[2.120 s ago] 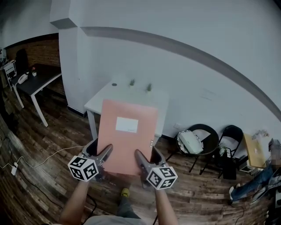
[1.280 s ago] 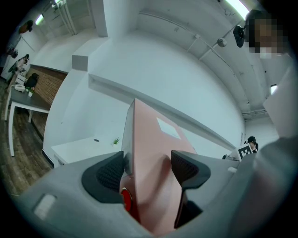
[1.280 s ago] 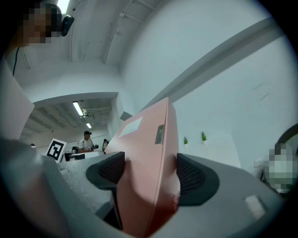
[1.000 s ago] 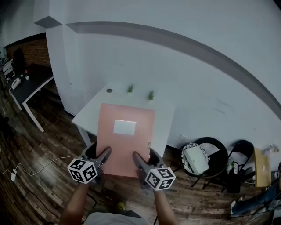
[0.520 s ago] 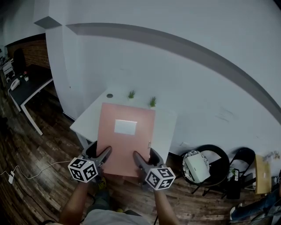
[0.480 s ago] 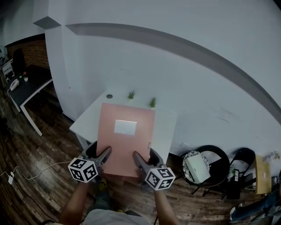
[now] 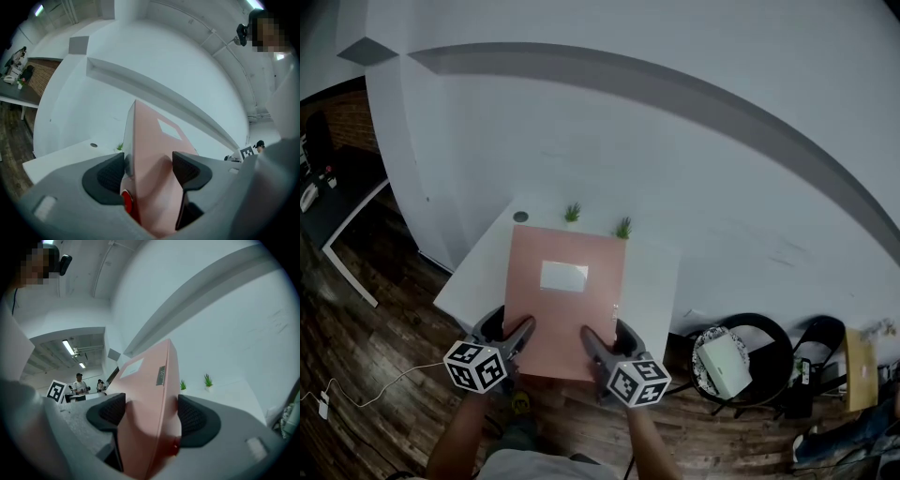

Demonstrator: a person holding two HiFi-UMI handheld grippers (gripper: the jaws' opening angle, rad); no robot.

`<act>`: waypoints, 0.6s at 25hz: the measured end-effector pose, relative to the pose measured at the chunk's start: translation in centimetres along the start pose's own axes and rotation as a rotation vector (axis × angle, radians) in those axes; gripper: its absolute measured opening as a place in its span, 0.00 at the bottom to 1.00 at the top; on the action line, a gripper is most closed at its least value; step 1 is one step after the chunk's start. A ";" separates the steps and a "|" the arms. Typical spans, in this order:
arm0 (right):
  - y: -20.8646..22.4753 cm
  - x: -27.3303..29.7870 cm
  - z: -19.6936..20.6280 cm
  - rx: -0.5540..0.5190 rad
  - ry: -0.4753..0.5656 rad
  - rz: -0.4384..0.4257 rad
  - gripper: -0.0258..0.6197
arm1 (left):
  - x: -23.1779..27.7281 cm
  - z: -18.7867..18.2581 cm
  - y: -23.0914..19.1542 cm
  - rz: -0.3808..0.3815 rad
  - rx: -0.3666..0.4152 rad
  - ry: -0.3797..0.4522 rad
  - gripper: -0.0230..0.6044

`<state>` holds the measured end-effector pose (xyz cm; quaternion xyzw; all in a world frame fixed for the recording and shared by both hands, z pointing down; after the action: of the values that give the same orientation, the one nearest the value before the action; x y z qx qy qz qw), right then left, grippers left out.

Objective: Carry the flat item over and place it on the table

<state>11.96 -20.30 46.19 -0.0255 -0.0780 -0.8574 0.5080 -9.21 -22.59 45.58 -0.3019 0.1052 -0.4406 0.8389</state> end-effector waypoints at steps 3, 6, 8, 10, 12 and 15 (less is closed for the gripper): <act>1.3 3.7 -0.3 0.013 -0.012 0.019 0.57 | 3.1 -1.8 -2.3 0.007 -0.007 -0.024 0.55; 2.1 7.3 -0.4 0.026 -0.027 0.041 0.57 | 5.7 -3.6 -5.0 0.015 -0.017 -0.051 0.55; 2.5 9.7 -0.7 0.032 -0.031 0.053 0.57 | 7.4 -4.9 -6.6 0.022 -0.020 -0.064 0.55; 3.1 11.9 -1.1 0.033 -0.033 0.065 0.57 | 9.1 -6.2 -8.1 0.032 -0.021 -0.071 0.55; 3.6 13.9 -1.5 0.032 -0.035 0.079 0.57 | 10.7 -7.3 -9.4 0.045 -0.025 -0.079 0.55; 4.1 16.1 -2.0 0.034 -0.033 0.109 0.57 | 12.7 -8.7 -10.9 0.071 -0.028 -0.096 0.55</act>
<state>7.85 -36.47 46.65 -0.0355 -0.0994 -0.8264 0.5530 -12.95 -41.07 46.36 -0.3304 0.0817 -0.3941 0.8537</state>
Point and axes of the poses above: the fingertips, and each gripper's own axes: x forward along the fingers, y to its right, z out of its underside, the point moved 3 cm from there along -x, backward along the fingers, and after that the axes turned 15 degrees about -x, right-handed, at the moved point
